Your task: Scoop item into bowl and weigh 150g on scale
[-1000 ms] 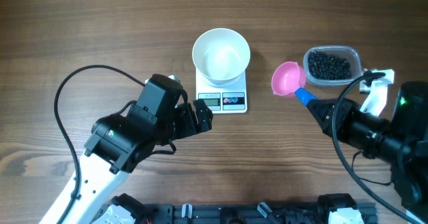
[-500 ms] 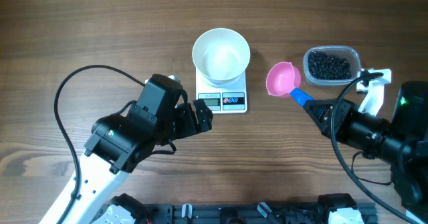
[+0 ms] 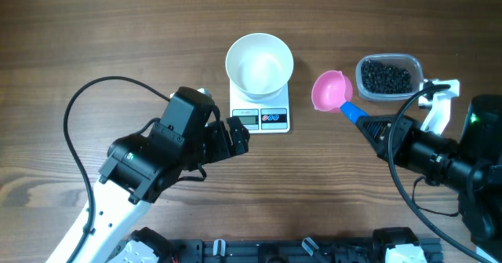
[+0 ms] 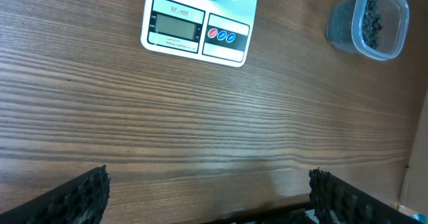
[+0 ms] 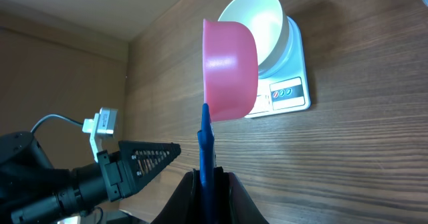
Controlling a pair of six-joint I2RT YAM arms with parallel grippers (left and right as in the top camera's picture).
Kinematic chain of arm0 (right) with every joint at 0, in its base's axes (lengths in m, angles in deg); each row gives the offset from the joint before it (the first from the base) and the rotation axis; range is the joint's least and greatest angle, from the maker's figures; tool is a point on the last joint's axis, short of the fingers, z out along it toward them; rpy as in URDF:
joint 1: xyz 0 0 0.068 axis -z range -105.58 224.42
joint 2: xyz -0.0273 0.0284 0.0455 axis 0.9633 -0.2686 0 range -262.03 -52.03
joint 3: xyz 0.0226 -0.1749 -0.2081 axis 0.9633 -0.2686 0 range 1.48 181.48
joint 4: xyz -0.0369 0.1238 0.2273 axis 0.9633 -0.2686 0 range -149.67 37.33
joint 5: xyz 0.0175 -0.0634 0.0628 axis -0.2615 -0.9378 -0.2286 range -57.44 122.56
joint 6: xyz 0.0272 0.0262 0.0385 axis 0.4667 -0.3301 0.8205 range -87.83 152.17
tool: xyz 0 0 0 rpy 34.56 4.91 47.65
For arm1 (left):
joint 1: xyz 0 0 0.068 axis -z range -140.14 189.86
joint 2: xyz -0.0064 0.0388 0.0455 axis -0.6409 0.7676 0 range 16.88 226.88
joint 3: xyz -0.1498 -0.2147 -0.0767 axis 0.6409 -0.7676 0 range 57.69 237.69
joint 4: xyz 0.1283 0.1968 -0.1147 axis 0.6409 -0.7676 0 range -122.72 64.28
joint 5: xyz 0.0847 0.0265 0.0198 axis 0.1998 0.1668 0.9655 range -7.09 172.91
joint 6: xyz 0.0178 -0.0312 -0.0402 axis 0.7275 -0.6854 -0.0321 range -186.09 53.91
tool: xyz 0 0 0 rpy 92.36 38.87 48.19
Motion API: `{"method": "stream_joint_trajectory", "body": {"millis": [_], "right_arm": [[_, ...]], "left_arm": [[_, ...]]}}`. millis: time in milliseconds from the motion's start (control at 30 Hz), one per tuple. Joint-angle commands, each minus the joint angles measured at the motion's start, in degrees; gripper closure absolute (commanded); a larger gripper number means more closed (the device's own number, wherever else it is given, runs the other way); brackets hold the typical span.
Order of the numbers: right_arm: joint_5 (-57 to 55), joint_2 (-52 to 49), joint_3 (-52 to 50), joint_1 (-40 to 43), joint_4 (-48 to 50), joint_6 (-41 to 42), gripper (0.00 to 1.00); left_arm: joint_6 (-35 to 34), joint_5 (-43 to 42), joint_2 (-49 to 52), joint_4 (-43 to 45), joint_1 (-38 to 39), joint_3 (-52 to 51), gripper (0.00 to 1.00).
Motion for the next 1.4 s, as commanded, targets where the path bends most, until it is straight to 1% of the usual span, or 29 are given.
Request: {"method": "stream_joint_trajectory", "body": {"millis": [0,167,233,300,367,400,467,533,567,633,700,767,800,833,900,933,1000,1100,1167,1200,1233,1267,1300,1367], "right_arm": [[1.09,-0.04,1.01,0.02,0.39,-1.05,0.96],[1.11,-0.04,1.01,0.02,4.02,-0.63,0.96],[0.98,-0.04,1.01,0.04,7.15,-3.04,0.96],[-2.03,-0.04,1.01,0.04,9.88,-4.44,0.96],[-7.34,-0.04,1.01,0.04,9.81,-4.42,0.96],[-10.12,-0.04,1.01,0.04,9.31,-4.52,0.96],[-10.51,-0.04,1.01,0.02,9.07,-7.13,0.96],[-10.51,-0.04,1.01,0.02,8.96,-7.17,0.96],[-10.54,-0.04,1.01,0.04,8.96,-7.10,0.96],[-10.54,-0.04,1.01,0.02,8.55,-6.99,0.96],[-10.51,-0.04,1.01,0.04,7.48,-6.99,0.96],[-10.51,-0.04,1.01,0.02,6.54,-6.99,0.96],[-10.51,-0.04,1.01,0.04,6.21,-6.99,0.96],[-10.51,-0.04,1.01,0.02,5.68,-6.99,0.96],[-10.51,-0.04,1.01,0.02,5.27,-7.06,0.96],[-10.54,-0.04,1.01,0.04,5.11,-7.04,0.96],[-10.56,-0.04,1.01,0.04,5.16,-7.06,0.96],[-10.56,-0.07,1.01,0.04,5.31,-7.04,0.96],[-10.54,-0.07,1.01,0.04,5.62,-6.93,0.96],[-10.56,-0.07,1.01,0.04,6.01,-5.73,0.96],[-10.54,-0.07,1.01,0.04,6.80,-4.57,0.96],[-10.54,-0.07,1.01,0.04,7.21,-4.00,0.96],[-10.51,-0.07,1.01,0.04,7.34,-3.98,0.96],[-10.51,-0.07,1.01,0.04,7.19,-4.02,0.96]], "left_arm": [[1.31,0.57,-0.04,-0.04,-0.31,0.66,0.00],[1.31,0.57,-0.04,-0.04,-0.31,0.66,0.00],[1.31,0.57,-0.04,-0.04,-0.31,0.66,0.00],[1.31,0.57,-0.04,-0.04,-0.31,0.66,0.00],[1.25,0.55,-0.04,0.00,-0.31,0.66,0.00],[0.68,0.55,-0.04,1.73,-0.31,0.66,0.00],[0.70,0.55,-0.04,3.37,-0.31,0.66,0.00],[0.70,0.11,-0.04,2.95,-0.31,0.66,0.00],[1.18,-2.10,-0.04,2.69,-0.22,0.63,0.00],[5.79,-2.21,1.18,2.60,1.36,0.13,0.00],[4.37,-0.79,5.11,1.84,3.54,-0.61,0.00],[-0.02,4.61,10.10,0.00,4.61,-0.59,0.00],[-0.92,7.15,11.61,-0.68,4.76,-0.59,0.00],[-0.87,9.01,13.16,-0.68,4.74,-0.59,0.00],[-0.81,9.11,13.03,-1.16,4.74,-0.59,0.00],[-0.87,9.09,11.58,-1.42,4.50,-0.59,0.00],[-0.79,9.18,4.04,-1.99,2.97,-0.59,0.00],[-0.28,14.05,-11.23,-1.92,1.36,-1.42,0.00],[-0.46,14.71,-16.57,2.34,1.36,-7.06,0.00],[-0.96,14.58,-17.03,4.33,1.36,-10.34,0.00],[-1.99,13.62,-15.72,8.20,1.36,-15.58,0.00],[-1.88,12.83,-13.62,11.50,1.36,-17.75,0.01],[-1.36,12.28,-9.11,12.74,1.36,-17.70,0.00],[0.24,11.13,-2.10,12.44,1.36,-14.34,0.01]]}}
